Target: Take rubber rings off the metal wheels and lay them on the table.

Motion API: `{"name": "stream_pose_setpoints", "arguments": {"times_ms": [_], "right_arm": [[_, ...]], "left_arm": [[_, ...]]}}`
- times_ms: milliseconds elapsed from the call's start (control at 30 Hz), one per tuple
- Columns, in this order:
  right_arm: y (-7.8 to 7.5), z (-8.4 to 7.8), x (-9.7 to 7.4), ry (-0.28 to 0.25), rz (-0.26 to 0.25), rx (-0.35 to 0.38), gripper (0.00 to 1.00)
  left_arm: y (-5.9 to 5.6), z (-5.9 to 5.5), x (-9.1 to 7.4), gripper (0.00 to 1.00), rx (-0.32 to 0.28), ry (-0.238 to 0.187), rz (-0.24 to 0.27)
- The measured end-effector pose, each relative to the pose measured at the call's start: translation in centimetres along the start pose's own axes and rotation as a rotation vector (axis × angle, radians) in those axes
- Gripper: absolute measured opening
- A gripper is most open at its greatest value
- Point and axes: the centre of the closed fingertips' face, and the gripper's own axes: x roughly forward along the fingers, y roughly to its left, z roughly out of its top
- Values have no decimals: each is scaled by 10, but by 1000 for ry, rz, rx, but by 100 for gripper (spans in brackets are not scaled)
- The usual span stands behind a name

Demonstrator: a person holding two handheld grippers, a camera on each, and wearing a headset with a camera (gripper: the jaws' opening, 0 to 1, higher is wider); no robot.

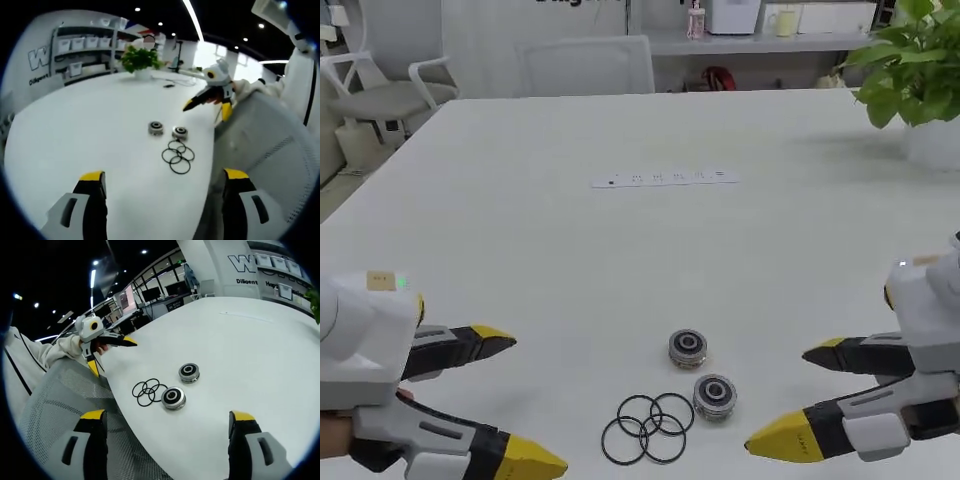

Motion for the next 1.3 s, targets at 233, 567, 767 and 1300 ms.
{"name": "stream_pose_setpoints", "arguments": {"times_ms": [233,567,767,1300], "right_arm": [[1,-7,1,13,-2,21,96],[-3,-12,1,25,-17,34,96],[-2,-15,1,40,-11,31,95],[0,-19,2,61,9,17,94]], "left_arm": [[2,2,-4,100,-34,-45,26],[-2,0,-3,100,-47,-49,16],[-3,0,-3,100,-54,-55,18],[-3,-1,-4,100,-62,-49,41]]}}
